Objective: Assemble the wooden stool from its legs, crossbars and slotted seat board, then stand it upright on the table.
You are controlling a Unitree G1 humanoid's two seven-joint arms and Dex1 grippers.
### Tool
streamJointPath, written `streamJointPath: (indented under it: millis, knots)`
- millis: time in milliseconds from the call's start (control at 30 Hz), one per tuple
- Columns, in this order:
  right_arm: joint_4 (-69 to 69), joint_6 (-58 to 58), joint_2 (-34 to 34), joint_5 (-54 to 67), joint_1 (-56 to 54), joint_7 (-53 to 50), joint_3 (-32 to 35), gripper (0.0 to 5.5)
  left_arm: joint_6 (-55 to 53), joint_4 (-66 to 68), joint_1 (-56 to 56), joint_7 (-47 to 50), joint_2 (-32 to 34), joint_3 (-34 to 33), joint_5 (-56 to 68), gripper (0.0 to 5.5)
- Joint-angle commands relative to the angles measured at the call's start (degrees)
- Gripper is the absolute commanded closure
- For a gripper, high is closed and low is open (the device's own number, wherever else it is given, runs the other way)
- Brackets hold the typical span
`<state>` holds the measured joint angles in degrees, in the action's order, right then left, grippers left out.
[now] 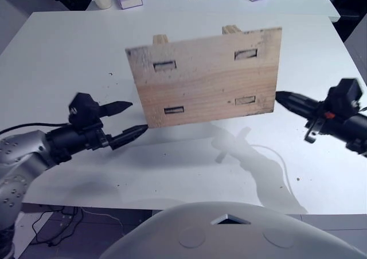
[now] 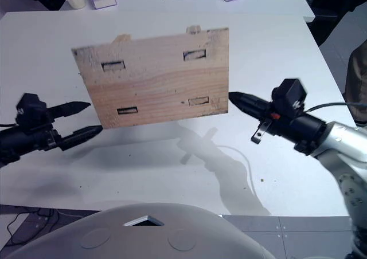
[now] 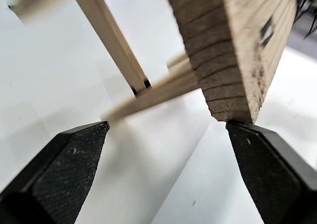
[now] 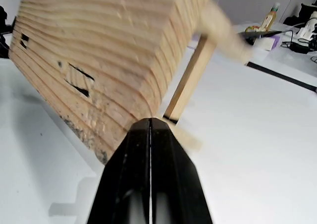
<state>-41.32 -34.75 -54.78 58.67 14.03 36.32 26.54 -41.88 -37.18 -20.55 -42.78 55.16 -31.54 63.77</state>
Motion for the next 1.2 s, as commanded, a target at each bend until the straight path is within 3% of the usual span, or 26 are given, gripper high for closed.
streamJointPath:
  millis: [33, 133, 267, 467, 600, 800, 1000, 1100, 1200]
  knots:
    - [-3.85, -3.78, -10.17, 19.24, -13.42, -1.74, 3.41, 5.48, -3.10, -0.40, 12.63, 7.97, 10.97, -6.26, 28.23, 1.10]
    - [-4.33, -4.25, -9.65, 18.14, -14.23, -3.19, 1.14, 5.48, -4.35, 3.08, 16.35, 6.92, 11.96, -2.12, 23.88, 1.10]
    - [-4.82, -5.17, -7.31, 12.84, -11.80, -2.89, -1.67, 5.48, -3.78, 1.64, 11.03, 1.54, 9.03, 4.24, 9.98, 1.10]
    - [-6.76, -4.58, -4.78, 8.17, -8.38, -0.87, -2.90, 5.48, 0.08, -4.10, 1.86, -3.97, 4.39, 6.65, -1.11, 1.10]
    - [-6.08, -3.67, -3.32, 3.17, -7.48, -0.56, -3.59, 5.48, 1.01, 0.24, 5.12, -4.07, 3.69, 7.16, -3.15, 1.10]
    - [3.41, 0.70, 0.80, -13.53, -10.47, -6.55, -7.67, 5.48, 3.50, 3.18, 4.39, -7.72, 2.59, 9.49, -8.92, 1.10]
    - [9.44, 6.75, 5.09, -23.81, -8.92, -6.70, -9.06, 4.57, 8.91, 16.67, 3.58, -12.61, 0.84, 9.19, -17.79, 1.10]
    - [13.78, 10.28, 10.40, -29.51, -6.80, -9.22, -12.25, 4.22, 12.38, 26.78, 3.00, -14.81, -0.86, 6.71, -21.07, 1.10]
    - [21.19, 15.73, 21.89, -35.42, -6.98, -16.29, -17.97, 4.22, 21.81, 33.21, 6.79, -5.70, -9.19, 8.87, -29.28, 1.10]
